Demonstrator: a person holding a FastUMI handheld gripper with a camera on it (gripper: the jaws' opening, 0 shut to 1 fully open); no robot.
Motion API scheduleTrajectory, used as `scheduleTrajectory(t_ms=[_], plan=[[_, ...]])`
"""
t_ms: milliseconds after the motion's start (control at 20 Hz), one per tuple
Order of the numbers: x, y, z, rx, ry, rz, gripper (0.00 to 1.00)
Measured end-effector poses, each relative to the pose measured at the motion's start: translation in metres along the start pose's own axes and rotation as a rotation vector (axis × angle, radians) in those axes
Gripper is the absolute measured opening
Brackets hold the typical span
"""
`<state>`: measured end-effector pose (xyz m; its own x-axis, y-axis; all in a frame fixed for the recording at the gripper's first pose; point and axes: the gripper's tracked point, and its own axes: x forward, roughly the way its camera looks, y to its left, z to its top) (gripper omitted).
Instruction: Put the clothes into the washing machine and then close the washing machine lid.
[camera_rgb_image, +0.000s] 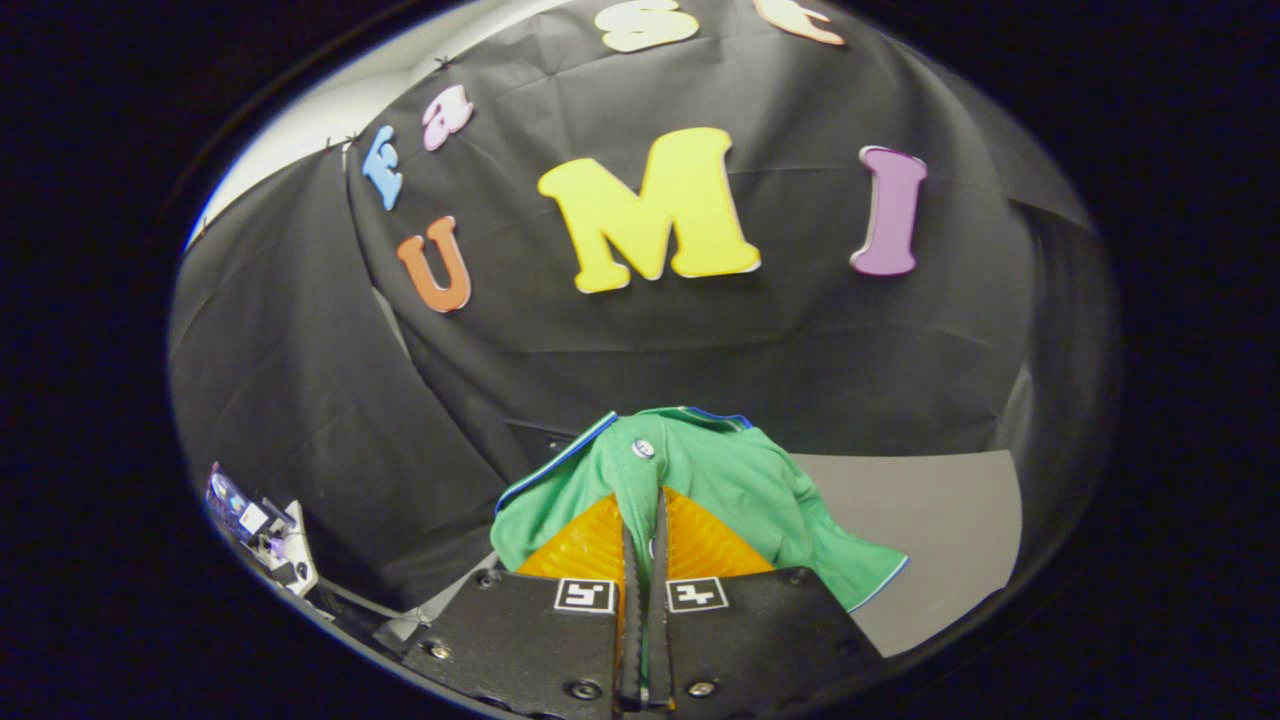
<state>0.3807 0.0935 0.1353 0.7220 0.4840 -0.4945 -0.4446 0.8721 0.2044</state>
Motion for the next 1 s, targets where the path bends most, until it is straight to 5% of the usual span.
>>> scheduleTrajectory(t_ms=[550, 1000], plan=[[0.094, 0.133, -0.004, -0.045, 0.061, 0.168, 0.06], [0.157, 0.173, -0.029, -0.083, 0.091, 0.153, 0.06]])
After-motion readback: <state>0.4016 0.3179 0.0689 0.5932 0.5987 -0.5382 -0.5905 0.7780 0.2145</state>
